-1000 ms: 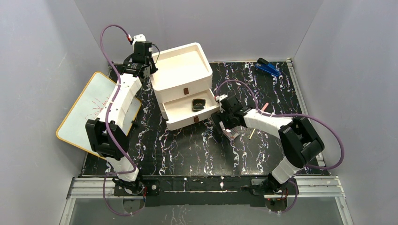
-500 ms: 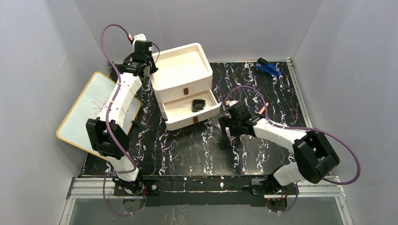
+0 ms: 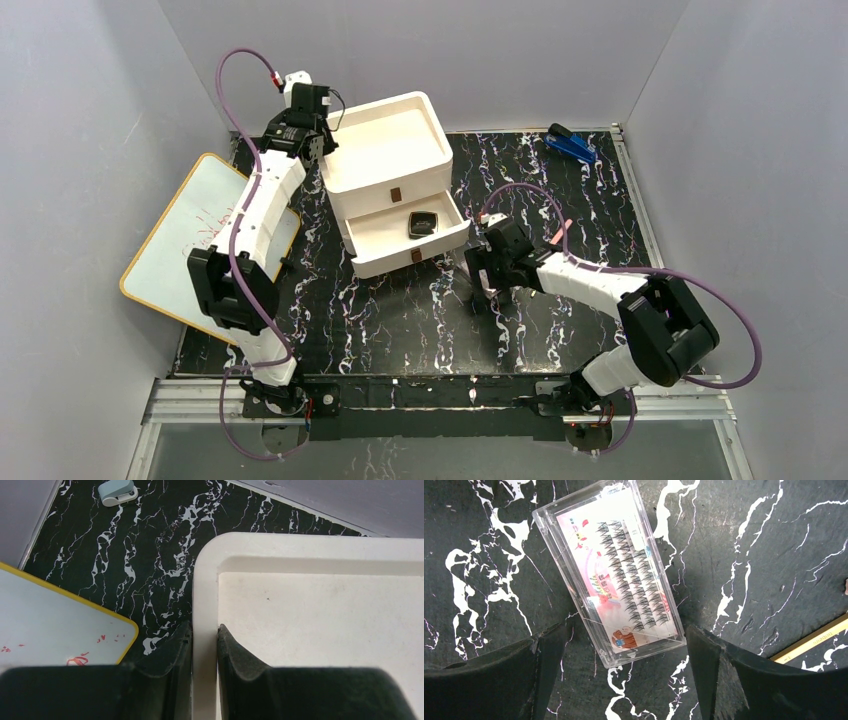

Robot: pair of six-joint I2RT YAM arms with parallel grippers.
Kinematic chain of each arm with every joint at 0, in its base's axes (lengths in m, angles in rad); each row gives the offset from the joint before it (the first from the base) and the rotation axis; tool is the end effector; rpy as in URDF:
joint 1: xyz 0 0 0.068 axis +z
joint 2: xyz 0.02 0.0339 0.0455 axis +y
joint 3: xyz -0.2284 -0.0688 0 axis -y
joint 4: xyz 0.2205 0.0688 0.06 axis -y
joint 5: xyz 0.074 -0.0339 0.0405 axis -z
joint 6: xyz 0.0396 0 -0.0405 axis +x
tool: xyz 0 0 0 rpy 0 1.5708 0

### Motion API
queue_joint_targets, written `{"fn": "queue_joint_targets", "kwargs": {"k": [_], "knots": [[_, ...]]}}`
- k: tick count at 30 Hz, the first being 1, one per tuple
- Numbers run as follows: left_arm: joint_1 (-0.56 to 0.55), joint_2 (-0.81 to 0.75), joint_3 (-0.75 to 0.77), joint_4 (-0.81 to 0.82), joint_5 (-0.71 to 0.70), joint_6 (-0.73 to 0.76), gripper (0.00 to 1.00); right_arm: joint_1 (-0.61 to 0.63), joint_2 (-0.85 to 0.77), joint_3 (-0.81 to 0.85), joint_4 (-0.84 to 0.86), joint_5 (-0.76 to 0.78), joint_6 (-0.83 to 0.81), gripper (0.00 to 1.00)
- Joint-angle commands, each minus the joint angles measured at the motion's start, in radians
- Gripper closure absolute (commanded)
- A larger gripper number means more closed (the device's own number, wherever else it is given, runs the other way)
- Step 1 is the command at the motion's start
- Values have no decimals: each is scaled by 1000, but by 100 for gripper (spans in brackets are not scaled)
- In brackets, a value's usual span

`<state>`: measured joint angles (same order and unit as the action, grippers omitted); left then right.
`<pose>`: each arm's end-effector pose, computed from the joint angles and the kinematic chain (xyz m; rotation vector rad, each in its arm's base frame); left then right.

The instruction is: Organize the makeup

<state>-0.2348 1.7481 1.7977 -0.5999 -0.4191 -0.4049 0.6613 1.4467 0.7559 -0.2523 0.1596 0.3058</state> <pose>0.3650 -0.0707 0.3516 -0.4182 2.0265 0.0532 0.2140 0.1586 0.1544 -0.3793 2.4792 0.2008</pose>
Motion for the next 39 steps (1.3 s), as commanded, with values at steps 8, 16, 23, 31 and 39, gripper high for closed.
{"fn": "queue_joint_targets", "kwargs": {"k": [8,16,23,31,39], "knots": [[15,162,40,-187,-45,-46,100,20,-25,49,78,105,-94,2],[16,181,61,-193,-46,-46,100,21,-3,48,102,33,-114,2],[20,225,112,-205,-50,-46,100,26,30,38,118,6,-113,2],[20,265,174,-223,-47,-39,100,33,74,36,144,49,-136,2],[23,274,191,-233,-46,-33,100,33,138,56,145,63,-138,3]]}}
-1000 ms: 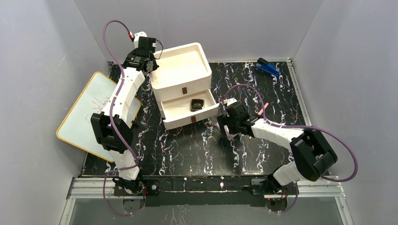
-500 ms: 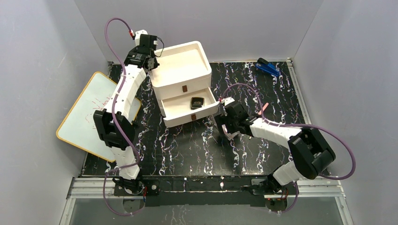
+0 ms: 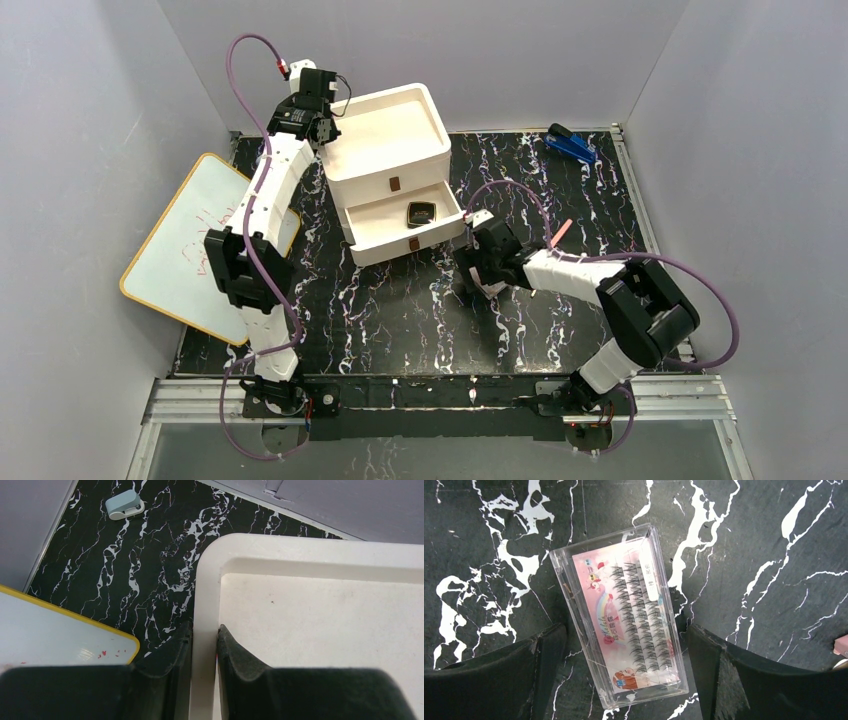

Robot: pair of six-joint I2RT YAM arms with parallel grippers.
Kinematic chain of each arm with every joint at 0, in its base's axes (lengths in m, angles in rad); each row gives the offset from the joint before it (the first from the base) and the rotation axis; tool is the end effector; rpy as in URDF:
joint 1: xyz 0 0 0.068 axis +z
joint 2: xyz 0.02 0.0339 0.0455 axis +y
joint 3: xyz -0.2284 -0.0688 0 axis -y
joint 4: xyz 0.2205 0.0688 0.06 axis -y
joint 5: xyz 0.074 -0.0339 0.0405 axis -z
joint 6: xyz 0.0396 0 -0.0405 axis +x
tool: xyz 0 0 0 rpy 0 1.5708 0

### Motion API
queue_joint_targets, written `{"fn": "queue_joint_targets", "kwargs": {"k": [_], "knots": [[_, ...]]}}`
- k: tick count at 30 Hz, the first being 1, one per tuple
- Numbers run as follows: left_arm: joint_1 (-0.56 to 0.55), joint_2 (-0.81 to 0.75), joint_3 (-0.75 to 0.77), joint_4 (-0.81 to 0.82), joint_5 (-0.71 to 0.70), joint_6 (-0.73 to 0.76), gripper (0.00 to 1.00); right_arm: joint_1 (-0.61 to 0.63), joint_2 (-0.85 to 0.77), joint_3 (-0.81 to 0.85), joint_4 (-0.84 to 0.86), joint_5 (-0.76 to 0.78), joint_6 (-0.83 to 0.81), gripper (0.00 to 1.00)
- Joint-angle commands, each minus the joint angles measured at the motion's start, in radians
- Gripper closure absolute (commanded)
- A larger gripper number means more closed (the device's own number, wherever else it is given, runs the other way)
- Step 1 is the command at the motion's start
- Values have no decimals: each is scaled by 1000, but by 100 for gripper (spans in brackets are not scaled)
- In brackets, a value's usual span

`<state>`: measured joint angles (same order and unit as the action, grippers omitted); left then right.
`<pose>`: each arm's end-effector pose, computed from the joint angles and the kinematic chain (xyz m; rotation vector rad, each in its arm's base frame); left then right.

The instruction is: Organize the makeup

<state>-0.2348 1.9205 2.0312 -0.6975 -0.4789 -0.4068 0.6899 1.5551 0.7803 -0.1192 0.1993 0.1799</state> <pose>0.3949 -0.0757 0.3516 -0.4475 2.0386 0.1297 0.2261 0.1764 0.1425 -0.5333 2.3867 0.1408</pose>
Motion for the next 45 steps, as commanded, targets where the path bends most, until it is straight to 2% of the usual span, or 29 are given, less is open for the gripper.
{"fn": "queue_joint_targets", "kwargs": {"k": [1,10,14,24,33,45], "knots": [[23,102,-39,-135,13,-30,100,5,36,37,7,14,-11,5],[31,99,-28,-143,8,-19,100,5,120,109,-95,-26,36,46],[36,99,-29,-143,7,-15,100,6,135,129,-134,-12,47,58],[41,106,-29,-140,12,-15,100,41,74,194,-252,45,62,60],[40,111,-55,-129,23,-18,100,159,-16,407,-455,162,64,59],[37,56,-151,-97,106,32,100,186,2,685,-486,194,-59,56]]}}
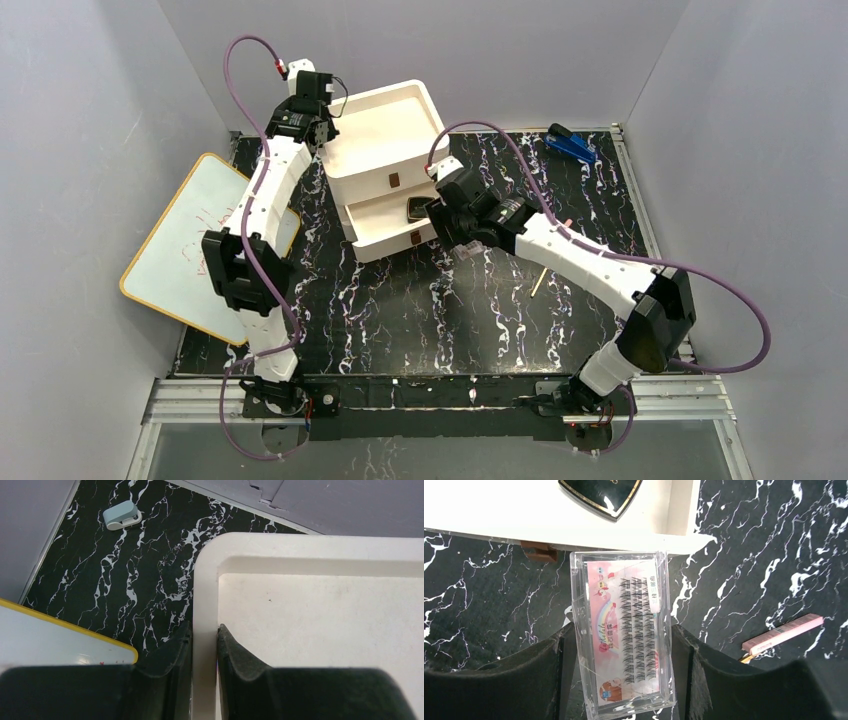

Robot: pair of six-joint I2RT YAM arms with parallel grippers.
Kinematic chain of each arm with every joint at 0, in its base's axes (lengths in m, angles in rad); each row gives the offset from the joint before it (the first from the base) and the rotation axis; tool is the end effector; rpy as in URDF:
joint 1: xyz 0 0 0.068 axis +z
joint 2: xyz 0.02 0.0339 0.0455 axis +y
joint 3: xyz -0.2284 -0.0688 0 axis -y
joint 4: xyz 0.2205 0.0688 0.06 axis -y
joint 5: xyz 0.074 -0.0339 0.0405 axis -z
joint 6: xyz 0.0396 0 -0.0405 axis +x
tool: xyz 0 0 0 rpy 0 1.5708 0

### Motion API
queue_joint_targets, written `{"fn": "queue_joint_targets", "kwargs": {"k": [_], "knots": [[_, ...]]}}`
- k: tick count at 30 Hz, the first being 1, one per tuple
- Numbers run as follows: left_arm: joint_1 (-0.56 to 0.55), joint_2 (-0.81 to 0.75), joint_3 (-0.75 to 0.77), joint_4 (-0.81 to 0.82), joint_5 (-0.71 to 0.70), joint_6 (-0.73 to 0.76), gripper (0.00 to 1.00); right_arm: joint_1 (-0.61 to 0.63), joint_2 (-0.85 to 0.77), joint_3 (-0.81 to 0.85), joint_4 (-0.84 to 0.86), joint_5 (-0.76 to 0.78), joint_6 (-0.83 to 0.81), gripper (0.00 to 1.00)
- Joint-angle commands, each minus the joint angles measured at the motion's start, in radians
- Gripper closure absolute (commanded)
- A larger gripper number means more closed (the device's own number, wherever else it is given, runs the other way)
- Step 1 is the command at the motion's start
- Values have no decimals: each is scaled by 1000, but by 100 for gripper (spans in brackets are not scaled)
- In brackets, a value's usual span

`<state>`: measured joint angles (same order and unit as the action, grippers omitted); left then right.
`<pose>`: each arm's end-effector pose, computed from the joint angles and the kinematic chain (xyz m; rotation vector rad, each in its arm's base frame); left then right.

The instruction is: Organize the makeup

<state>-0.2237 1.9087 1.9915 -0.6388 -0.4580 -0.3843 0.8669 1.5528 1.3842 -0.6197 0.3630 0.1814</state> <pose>0.3974 -0.0724 0.3492 -0.4290 2.0209 0.1147 0.2189 0.2361 0.2853 -0.6067 2.2164 0.1090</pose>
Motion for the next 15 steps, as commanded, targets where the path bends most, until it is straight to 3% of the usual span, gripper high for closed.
{"fn": "queue_joint_targets", "kwargs": {"k": [1,15], "knots": [[25,61,-120,-155,97,18,100,11,10,95,15,31,-67,56],[8,3,-171,-148,194,136,100,29,129,330,12,23,-180,56]]}}
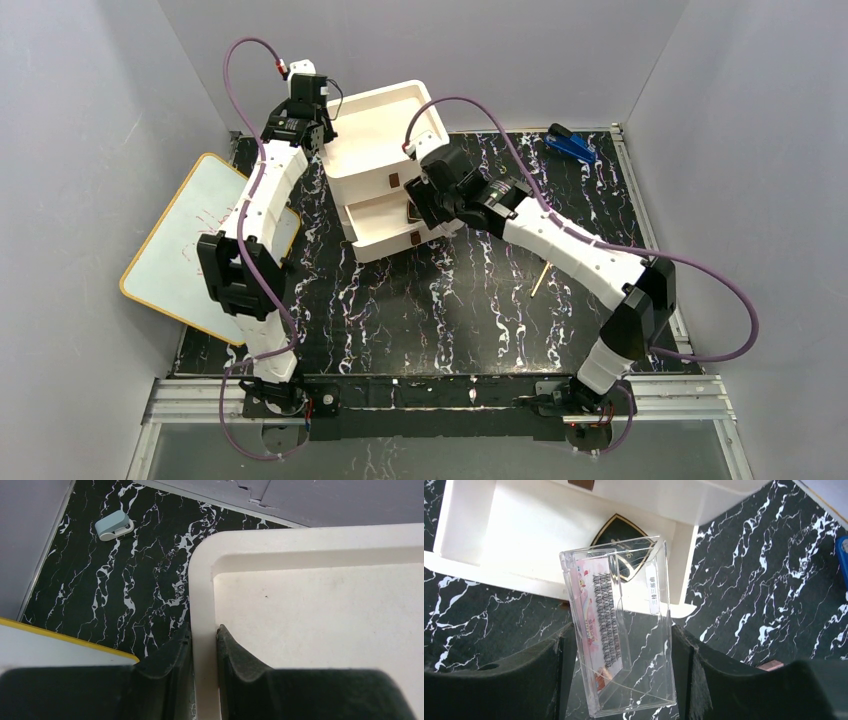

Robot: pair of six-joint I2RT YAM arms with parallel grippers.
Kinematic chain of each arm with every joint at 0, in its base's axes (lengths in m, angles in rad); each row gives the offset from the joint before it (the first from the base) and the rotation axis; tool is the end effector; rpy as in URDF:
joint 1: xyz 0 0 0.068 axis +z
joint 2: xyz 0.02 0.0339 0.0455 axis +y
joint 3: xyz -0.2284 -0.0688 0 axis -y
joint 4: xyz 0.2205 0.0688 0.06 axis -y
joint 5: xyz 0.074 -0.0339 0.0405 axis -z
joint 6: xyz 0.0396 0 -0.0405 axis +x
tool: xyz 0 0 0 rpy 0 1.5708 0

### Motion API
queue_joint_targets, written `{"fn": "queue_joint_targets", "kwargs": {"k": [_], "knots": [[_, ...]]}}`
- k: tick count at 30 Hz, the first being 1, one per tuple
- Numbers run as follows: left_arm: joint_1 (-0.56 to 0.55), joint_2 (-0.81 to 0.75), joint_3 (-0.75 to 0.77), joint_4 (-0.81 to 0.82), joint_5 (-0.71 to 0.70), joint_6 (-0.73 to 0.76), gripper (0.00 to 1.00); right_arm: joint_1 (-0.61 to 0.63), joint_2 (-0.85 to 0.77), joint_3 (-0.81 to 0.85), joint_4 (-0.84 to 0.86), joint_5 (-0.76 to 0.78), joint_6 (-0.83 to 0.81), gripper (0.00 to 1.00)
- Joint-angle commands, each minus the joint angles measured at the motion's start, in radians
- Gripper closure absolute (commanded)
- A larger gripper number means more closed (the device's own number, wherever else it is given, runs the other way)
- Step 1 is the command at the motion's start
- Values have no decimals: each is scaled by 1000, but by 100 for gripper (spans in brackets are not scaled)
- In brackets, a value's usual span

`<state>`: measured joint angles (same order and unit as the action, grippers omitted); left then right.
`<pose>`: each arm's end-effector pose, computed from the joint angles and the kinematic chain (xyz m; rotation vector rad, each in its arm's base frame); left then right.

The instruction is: Organize the makeup

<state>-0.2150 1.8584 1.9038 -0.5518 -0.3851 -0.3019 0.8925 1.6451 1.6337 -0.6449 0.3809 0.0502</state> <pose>0.3931 -0.0706 0.3488 -0.3202 2.0126 0.0769 0.2285 0.2601 0.3312 -0.6978 2.0602 0.1119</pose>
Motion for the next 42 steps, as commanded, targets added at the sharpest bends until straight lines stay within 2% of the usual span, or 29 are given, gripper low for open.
{"fn": "queue_joint_targets", "kwargs": {"k": [1,7,14,27,38,42], "knots": [[-1,52,-89,-235,121,56,100,3,48,97,37,-4,-49,56],[-1,38,-99,-232,122,64,100,6,89,165,45,-19,-85,56],[-4,35,-99,-227,183,70,100,6,139,166,84,-43,-114,56],[-11,26,-73,-266,307,135,100,7,209,93,186,-223,-144,57],[-15,20,-72,-284,319,138,100,4,333,115,154,-372,-163,57],[-16,15,-70,-291,328,139,100,-20,427,205,116,-472,-187,58]]}}
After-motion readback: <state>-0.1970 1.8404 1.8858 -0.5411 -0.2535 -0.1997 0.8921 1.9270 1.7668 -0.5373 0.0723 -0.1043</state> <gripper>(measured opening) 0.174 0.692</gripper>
